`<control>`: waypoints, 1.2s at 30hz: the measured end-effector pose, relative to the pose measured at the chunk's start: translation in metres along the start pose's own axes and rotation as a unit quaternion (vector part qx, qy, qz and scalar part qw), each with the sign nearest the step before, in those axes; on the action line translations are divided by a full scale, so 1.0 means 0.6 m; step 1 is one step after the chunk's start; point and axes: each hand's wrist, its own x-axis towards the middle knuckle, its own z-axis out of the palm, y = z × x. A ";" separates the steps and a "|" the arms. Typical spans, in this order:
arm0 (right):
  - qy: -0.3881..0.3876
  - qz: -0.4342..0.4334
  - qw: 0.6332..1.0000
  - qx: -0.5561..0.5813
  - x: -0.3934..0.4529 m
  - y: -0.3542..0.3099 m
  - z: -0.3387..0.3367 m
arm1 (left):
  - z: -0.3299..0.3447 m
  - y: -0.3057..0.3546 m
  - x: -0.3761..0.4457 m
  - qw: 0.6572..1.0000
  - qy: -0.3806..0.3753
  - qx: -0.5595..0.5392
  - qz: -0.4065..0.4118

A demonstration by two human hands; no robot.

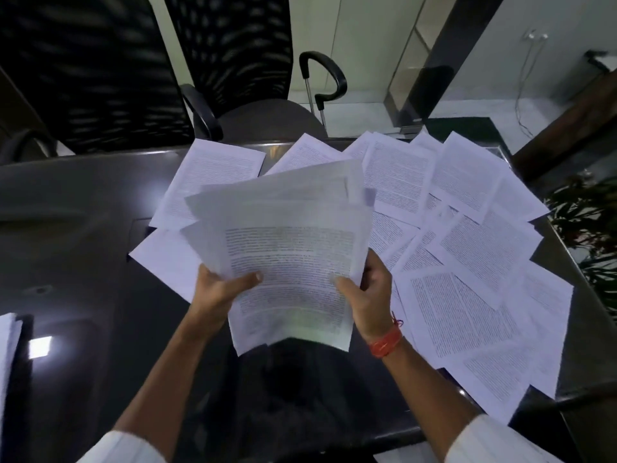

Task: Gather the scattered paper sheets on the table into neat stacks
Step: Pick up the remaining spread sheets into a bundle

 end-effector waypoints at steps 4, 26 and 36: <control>0.022 -0.010 0.999 0.023 -0.029 0.007 -0.013 | 0.011 0.003 -0.012 0.999 0.005 0.021 0.045; -0.129 0.301 0.913 -0.245 0.167 0.164 0.222 | -0.210 -0.043 -0.030 0.889 0.430 -0.045 -0.153; -0.306 0.017 0.691 -0.655 0.166 0.234 0.417 | -0.398 0.036 0.068 0.913 0.368 0.003 -0.177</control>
